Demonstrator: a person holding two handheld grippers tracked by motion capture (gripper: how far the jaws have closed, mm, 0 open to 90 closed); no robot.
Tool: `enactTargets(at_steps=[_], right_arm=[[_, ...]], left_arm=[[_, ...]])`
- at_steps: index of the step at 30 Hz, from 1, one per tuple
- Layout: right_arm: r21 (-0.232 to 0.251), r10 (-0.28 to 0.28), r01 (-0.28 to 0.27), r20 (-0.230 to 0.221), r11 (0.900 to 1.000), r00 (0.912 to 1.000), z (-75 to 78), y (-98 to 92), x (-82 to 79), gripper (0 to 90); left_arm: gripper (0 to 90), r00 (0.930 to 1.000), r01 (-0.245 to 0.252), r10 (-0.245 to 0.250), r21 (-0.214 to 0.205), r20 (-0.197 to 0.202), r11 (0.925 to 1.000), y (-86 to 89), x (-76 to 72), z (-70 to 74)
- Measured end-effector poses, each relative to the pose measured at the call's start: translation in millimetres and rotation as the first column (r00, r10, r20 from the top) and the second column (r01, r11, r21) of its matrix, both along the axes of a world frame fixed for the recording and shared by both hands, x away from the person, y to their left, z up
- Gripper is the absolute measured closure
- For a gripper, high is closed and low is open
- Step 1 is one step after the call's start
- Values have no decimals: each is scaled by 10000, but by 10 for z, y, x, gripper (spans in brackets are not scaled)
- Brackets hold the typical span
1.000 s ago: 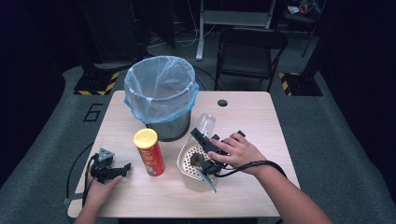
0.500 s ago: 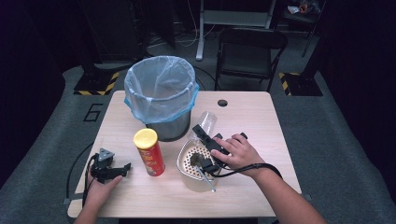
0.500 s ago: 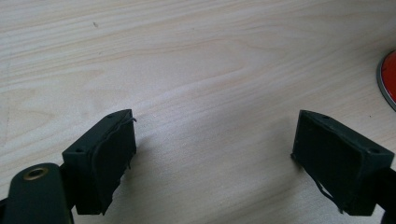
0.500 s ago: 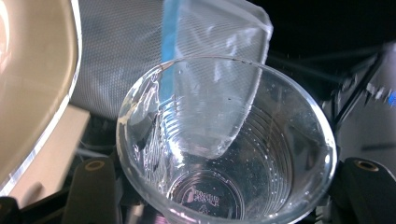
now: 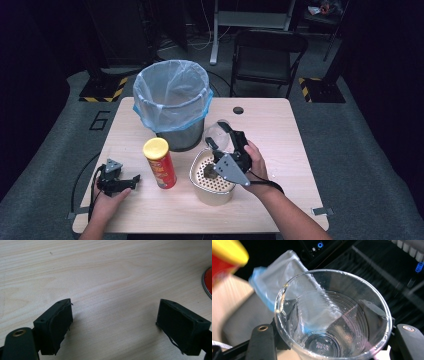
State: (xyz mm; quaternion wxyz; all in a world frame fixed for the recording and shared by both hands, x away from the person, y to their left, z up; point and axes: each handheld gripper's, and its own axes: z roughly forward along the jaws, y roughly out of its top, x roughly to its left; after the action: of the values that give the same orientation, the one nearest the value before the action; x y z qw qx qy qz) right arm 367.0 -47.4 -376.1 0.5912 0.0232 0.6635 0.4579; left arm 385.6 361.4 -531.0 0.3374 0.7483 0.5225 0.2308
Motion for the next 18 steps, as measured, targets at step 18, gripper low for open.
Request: enactTargets(at_steps=[18], right_arm=[[5757,4729,-401,-6277,8166,6184,127,-240,297,337]], left_arm=[[129,10000,3,-3,9,11,10000,1,1,0]])
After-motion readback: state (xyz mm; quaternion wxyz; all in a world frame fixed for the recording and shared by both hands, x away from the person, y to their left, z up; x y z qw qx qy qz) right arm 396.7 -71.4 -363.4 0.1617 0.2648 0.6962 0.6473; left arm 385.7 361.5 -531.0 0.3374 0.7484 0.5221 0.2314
